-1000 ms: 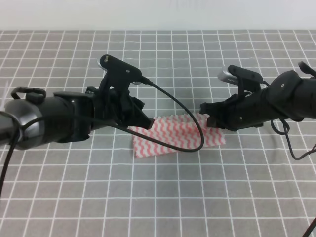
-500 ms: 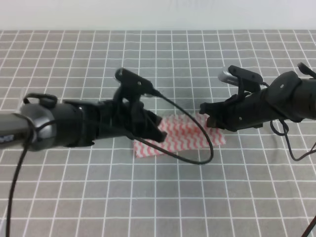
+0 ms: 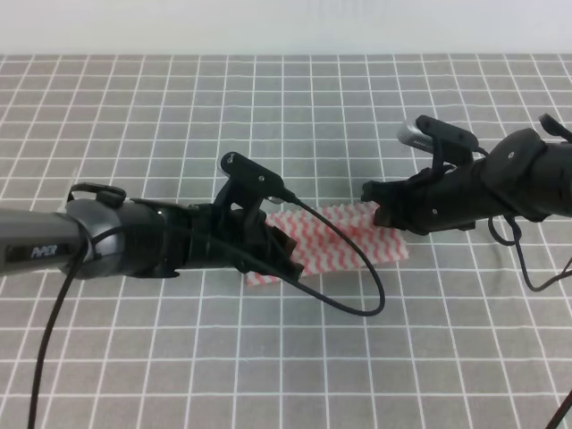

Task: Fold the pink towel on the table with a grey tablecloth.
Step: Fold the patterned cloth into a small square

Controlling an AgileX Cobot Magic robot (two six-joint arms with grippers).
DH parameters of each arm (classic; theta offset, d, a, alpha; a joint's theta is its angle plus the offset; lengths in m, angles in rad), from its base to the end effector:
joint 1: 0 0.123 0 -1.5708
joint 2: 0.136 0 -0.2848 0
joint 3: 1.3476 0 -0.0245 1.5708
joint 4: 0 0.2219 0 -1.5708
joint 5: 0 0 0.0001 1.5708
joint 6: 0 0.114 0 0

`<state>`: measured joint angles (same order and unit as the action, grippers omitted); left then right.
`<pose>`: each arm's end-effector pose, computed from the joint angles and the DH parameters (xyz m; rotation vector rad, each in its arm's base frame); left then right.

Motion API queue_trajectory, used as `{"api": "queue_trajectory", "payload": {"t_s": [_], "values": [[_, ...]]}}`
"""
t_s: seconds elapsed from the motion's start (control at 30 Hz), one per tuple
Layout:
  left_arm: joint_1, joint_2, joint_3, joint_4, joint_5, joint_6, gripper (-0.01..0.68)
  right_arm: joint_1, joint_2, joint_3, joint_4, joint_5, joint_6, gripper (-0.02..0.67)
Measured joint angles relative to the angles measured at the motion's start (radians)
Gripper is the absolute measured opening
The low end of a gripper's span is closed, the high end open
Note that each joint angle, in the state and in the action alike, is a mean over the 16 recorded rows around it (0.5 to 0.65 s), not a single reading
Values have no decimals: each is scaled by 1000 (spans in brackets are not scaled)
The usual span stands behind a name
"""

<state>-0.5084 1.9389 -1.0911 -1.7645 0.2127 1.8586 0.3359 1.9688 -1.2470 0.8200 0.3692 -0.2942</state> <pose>0.3371 -0.2150 0.1637 0.7856 2.1755 -0.4545 0.3744 0.1626 0.1707 0.0769 2.5447 0.6730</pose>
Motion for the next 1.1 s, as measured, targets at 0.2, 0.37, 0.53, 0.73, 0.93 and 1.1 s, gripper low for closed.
{"api": "queue_trajectory", "payload": {"t_s": [0.2, 0.37, 0.53, 0.73, 0.93, 1.1], "values": [[0, 12, 0, 6, -3, 17, 199, 0, 0, 0, 22, -9, 0, 7], [-1, 15, -1, 16, -6, 24, 199, 0, 0, 0, 37, -14, 0, 54], [-1, 15, -1, 12, -7, 28, 199, 0, 0, 0, 51, -27, 0, 126], [-1, 15, -1, 12, -7, 31, 198, 0, 0, 0, 60, -73, 0, 204], [0, 12, -1, 8, -5, 41, 198, 0, 0, -2, 56, -122, -3, 239], [0, 6, -4, 10, -6, 51, 196, 0, -1, -20, 49, -115, -33, 215]]}}
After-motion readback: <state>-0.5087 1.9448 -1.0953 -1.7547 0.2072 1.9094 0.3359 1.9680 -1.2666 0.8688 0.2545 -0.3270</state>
